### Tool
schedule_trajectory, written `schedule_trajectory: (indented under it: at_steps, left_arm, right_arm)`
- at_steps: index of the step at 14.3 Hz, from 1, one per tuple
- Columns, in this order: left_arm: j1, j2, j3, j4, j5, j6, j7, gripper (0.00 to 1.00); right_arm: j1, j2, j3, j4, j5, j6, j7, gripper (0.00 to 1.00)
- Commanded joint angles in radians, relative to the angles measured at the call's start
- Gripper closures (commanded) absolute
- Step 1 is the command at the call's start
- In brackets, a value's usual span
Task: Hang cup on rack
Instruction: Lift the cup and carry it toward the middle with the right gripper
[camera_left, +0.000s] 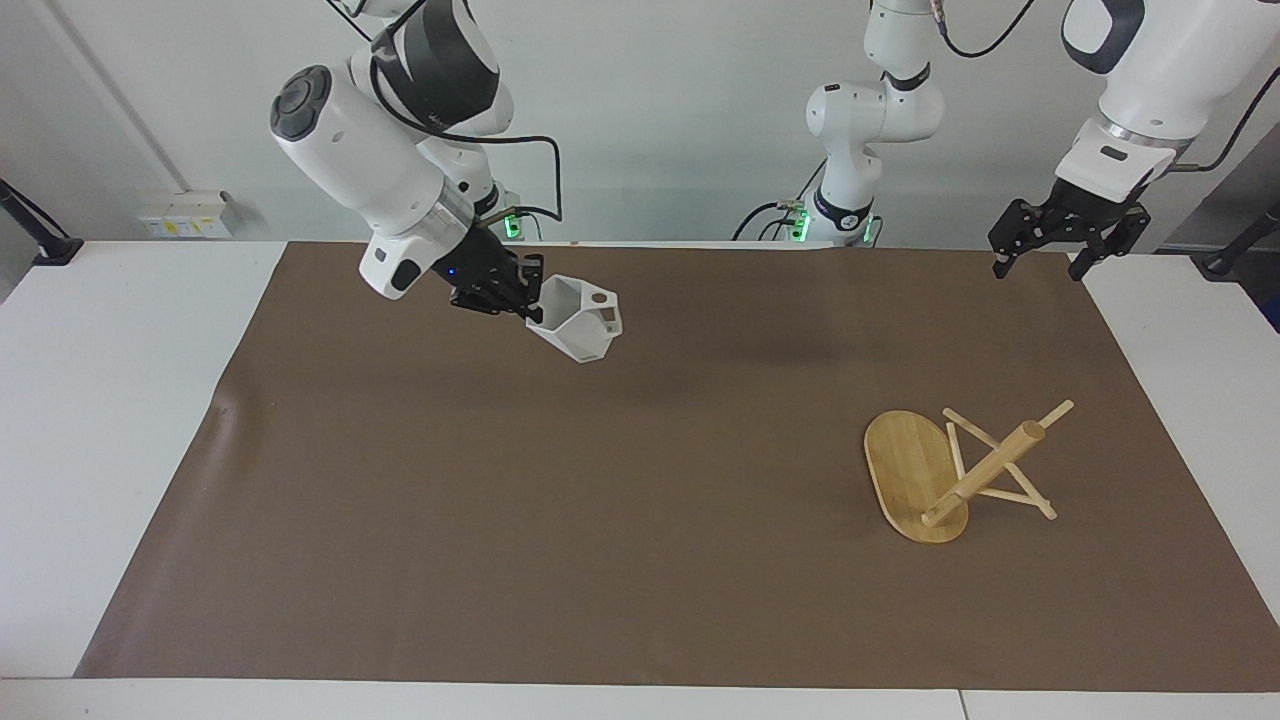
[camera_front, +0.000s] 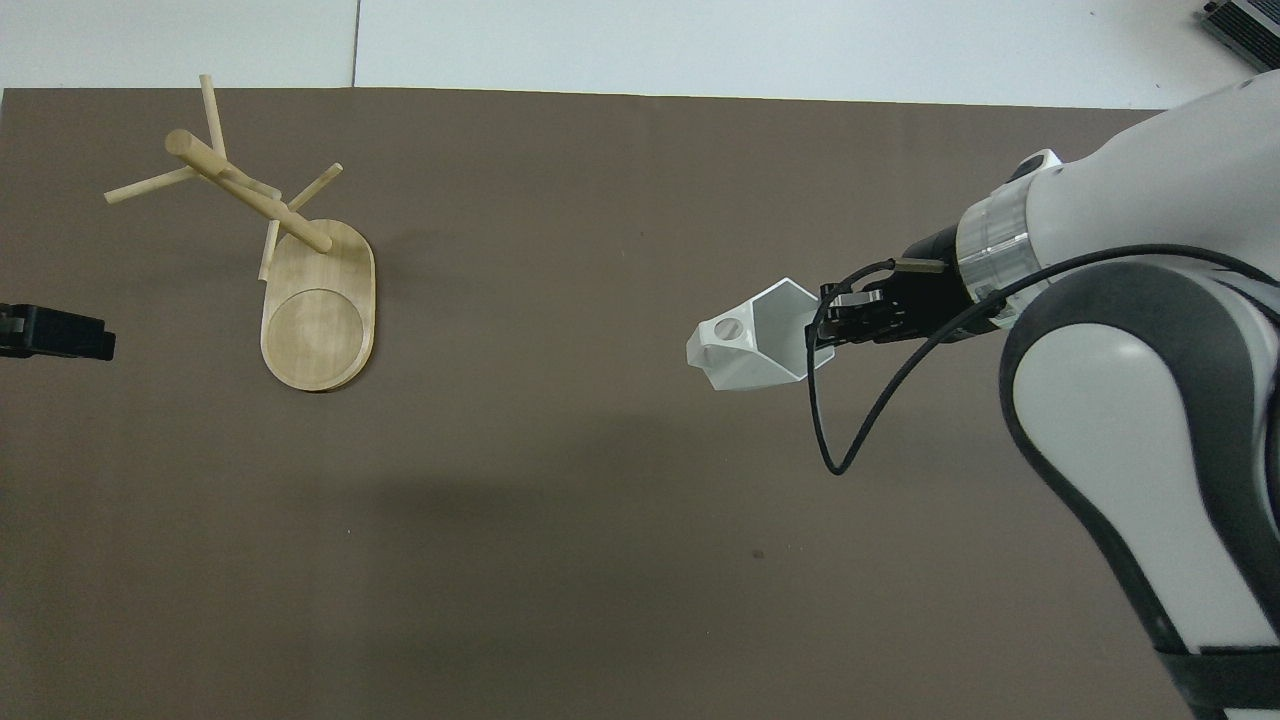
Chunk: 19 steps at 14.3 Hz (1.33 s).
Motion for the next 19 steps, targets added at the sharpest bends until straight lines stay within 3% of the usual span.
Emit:
schedule_trajectory:
  at_steps: [1, 5, 15, 17, 19]
  left_arm:
    - [0.005, -0.01, -0.005, -0.004, 0.017, -0.013, 0.006, 0.0]
    - [0.007, -0.01, -0.003, -0.004, 0.017, -0.014, 0.006, 0.0]
    - [0.007, -0.015, -0.003, -0.002, 0.014, -0.053, -0.004, 0.0]
    - [0.005, -0.018, -0.003, -0.019, -0.021, -0.047, -0.169, 0.0]
    - [0.004, -0.078, -0.003, -0.123, -0.116, -0.063, -0.404, 0.0]
  right_arm:
    - [-0.013, -0.008, 0.071, 0.002, 0.089, 0.006, 0.002, 1.0]
    - [-0.013, -0.015, 0.132, 0.003, 0.212, 0.009, 0.008, 1.0]
    - [-0.012, -0.029, 0.16, -0.006, 0.261, 0.156, 0.019, 1.0]
    - [-0.01, -0.029, 0.183, -0.015, 0.262, 0.196, 0.021, 1.0]
    - [-0.007, -0.029, 0.201, -0.029, 0.261, 0.238, 0.056, 1.0]
